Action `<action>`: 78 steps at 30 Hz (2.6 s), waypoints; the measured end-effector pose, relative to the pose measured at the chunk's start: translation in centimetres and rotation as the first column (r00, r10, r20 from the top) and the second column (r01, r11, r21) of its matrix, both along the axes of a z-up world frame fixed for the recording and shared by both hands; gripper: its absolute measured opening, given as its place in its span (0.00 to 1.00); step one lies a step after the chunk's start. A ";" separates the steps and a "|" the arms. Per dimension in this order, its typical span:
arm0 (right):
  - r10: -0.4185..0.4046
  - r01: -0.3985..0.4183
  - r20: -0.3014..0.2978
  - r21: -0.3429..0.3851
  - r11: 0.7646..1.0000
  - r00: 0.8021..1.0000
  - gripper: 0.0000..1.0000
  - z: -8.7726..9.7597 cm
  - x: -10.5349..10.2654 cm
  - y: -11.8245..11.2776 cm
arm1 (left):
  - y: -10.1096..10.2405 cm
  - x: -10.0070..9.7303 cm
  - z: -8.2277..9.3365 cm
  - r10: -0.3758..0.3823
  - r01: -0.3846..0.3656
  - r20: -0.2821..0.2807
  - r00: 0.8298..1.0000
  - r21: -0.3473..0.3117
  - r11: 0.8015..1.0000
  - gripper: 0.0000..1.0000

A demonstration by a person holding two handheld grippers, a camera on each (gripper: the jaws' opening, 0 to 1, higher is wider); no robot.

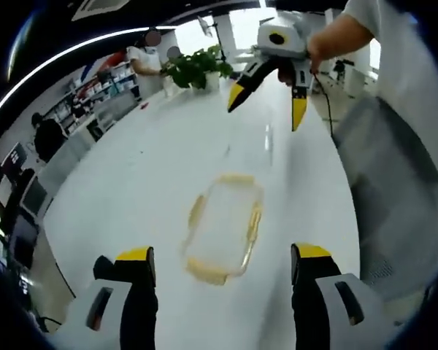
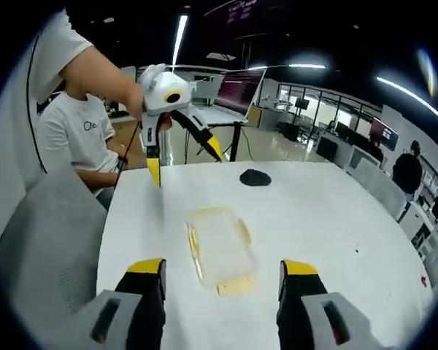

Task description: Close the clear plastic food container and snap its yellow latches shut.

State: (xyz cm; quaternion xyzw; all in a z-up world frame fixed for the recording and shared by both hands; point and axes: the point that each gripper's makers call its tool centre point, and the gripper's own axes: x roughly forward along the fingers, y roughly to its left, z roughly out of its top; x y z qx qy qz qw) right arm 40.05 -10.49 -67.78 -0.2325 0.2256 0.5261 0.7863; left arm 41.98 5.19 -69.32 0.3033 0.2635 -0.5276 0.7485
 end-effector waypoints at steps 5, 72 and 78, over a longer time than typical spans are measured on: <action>0.011 -0.010 0.006 -0.006 1.000 1.000 0.57 -0.6 0.6 0.2 | 0.4 0.7 -1.1 -0.018 0.019 -0.015 1.000 0.042 0.999 0.70; 0.172 -0.212 -0.162 -0.274 0.938 0.972 0.44 -11.0 3.7 0.4 | 1.6 3.1 -10.0 -0.219 0.267 -0.190 0.957 0.286 0.920 0.44; 0.193 -0.232 -0.157 -0.290 0.928 0.968 0.43 -11.4 3.7 0.8 | 1.7 3.3 -10.2 -0.214 0.262 -0.191 0.958 0.284 0.922 0.45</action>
